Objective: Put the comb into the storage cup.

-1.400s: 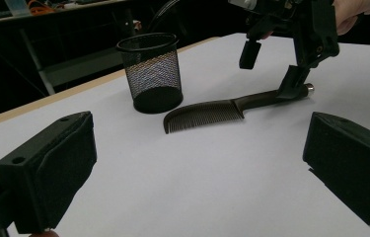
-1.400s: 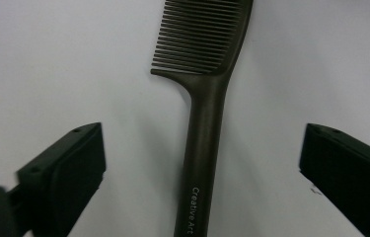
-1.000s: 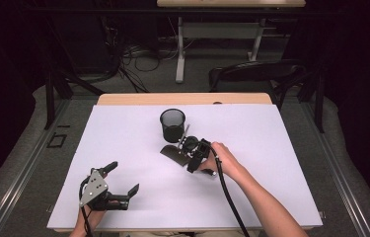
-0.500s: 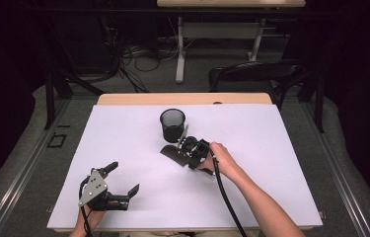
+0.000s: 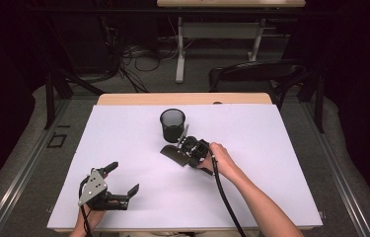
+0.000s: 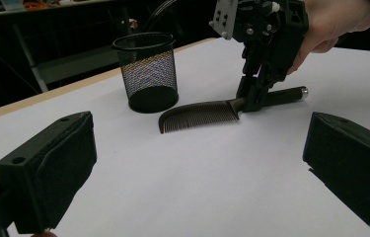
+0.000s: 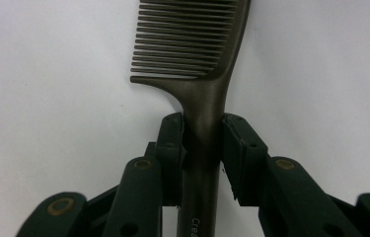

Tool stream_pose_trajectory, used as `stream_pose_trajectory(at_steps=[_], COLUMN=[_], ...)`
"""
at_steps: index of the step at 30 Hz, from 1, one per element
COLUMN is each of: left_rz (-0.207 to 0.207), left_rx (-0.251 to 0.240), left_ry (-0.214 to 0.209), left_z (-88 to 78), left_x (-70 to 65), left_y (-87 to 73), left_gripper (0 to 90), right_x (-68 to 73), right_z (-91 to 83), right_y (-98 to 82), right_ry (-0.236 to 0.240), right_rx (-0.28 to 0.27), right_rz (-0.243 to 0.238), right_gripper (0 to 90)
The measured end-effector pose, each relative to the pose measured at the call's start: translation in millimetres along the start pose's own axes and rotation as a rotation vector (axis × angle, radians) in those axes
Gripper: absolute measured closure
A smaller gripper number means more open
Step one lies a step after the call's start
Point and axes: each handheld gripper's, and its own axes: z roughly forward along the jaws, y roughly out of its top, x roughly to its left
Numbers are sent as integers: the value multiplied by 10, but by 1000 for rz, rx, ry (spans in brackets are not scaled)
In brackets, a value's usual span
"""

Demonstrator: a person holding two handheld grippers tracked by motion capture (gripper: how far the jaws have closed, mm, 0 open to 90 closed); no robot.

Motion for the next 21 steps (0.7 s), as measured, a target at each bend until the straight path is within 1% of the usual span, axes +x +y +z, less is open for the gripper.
stream_pose_trajectory(at_steps=[1, 2, 6, 7, 8, 10, 12, 15, 16, 21], left_rz=[2, 3, 3, 2, 2, 2, 2, 3, 4, 4], left_rx=[1, 1, 0, 1, 1, 2, 2, 1, 2, 1], left_ry=[0, -1, 0, 1, 1, 1, 1, 2, 2, 3], left_z=[1, -1, -2, -1, -1, -1, -2, -4, -5, -5], left_x=[0, 0, -4, -4, -4, -4, -3, -2, -2, -1], left_y=[0, 1, 3, 2, 2, 2, 2, 2, 2, 2], left_gripper=[0, 0, 0, 0, 0, 0, 0, 0, 0, 0], right_x=[-2, -4, -12, -23, -20, -22, -20, -13, -12, 11], right_z=[-3, 9, 5, 3, 1, 5, 5, -19, -20, -86], right_y=[-1, -7, -18, -20, -22, -30, -35, -38, -42, -55], right_ry=[2, 5, 8, 11, 17, 24, 35, 35, 36, 38], right_rx=[2, -14, -19, -24, -25, -36, -47, -50, -68, -102], right_rz=[7, 13, 29, 26, 41, 50, 48, 41, 38, 42], right_gripper=[715, 716, 722, 723, 723, 723, 724, 724, 724, 724])
